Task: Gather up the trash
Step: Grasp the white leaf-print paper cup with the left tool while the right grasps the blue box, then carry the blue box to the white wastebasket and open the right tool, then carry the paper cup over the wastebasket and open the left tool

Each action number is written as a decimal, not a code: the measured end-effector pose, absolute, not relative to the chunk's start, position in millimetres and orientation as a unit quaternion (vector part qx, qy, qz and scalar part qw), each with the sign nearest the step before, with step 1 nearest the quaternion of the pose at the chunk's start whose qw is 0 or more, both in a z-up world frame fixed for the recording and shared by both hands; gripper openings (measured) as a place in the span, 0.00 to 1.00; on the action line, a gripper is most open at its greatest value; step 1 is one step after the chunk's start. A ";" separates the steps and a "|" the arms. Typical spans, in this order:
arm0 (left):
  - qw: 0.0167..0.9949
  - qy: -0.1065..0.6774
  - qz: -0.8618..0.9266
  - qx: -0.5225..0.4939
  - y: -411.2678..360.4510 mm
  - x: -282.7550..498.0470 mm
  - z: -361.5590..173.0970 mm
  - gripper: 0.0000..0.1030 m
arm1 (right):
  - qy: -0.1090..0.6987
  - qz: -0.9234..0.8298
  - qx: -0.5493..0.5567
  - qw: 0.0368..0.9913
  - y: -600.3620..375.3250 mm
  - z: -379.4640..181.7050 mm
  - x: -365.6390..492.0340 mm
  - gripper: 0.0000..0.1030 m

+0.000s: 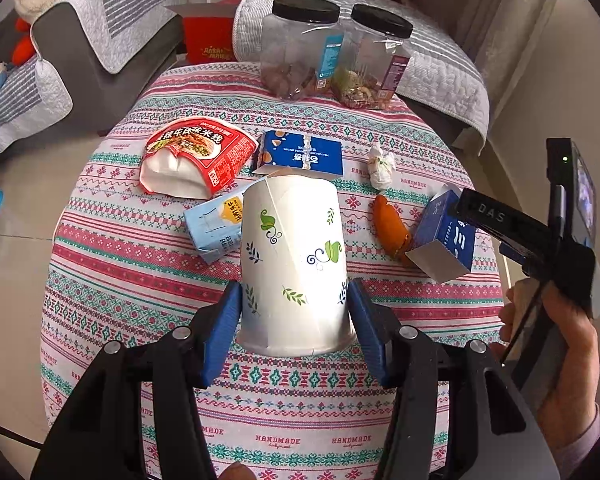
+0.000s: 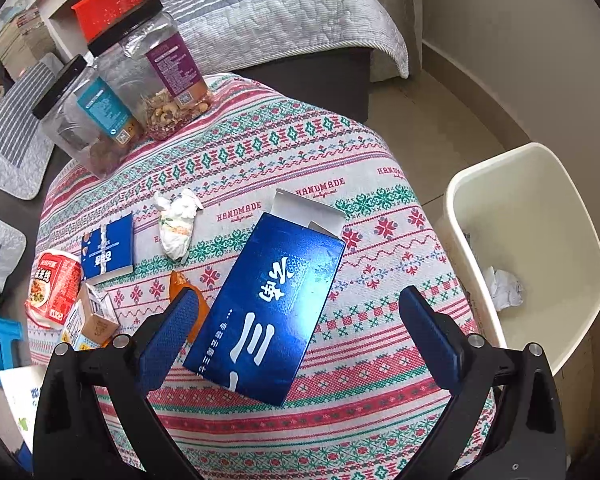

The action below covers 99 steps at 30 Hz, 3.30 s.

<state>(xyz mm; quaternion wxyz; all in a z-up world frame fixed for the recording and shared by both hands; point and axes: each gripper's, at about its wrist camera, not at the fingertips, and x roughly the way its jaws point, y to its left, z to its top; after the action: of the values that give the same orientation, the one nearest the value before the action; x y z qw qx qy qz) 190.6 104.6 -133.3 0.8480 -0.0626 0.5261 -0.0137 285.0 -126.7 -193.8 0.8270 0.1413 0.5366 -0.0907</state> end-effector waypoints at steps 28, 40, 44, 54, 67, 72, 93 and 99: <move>0.889 0.450 0.023 -0.076 120.9 178.0 -99.4 0.53 | 0.399 0.070 0.036 0.914 -71.4 -115.5 223.0 0.55; 0.914 0.398 0.027 -0.078 99.9 166.5 -81.4 0.53 | 0.337 0.093 0.043 0.936 -96.9 -76.7 192.1 0.55; 0.921 0.382 0.023 -0.070 88.6 162.3 -76.3 0.53 | 0.324 0.090 0.049 0.941 -109.1 -68.9 185.5 0.55; 0.927 0.369 0.009 -0.059 62.2 160.0 -73.5 0.53 | 0.292 0.067 0.046 0.953 -137.5 -55.3 169.5 0.55; 0.930 0.363 -0.021 -0.045 15.5 161.0 -73.2 0.53 | 0.284 -0.002 0.047 0.958 -209.9 -58.3 154.7 0.55; 0.930 0.364 -0.040 -0.035 -11.0 161.9 -76.7 0.53 | 0.291 -0.034 0.053 0.955 -244.4 -65.4 149.1 0.55; 0.914 0.388 -0.122 0.002 -141.5 165.3 -104.2 0.54 | 0.325 -0.151 0.141 0.923 -356.5 -82.9 138.1 0.81; 0.907 0.397 -0.143 -0.005 -175.6 163.2 -109.1 0.55 | 0.309 -0.180 0.151 0.921 -373.9 -79.0 127.5 0.86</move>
<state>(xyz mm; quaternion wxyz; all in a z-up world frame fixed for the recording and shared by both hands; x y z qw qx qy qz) 163.2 -175.6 -109.1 0.9067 -0.0049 0.3967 -0.1433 127.5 -373.9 -79.0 0.9215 0.1509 0.3094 -0.1798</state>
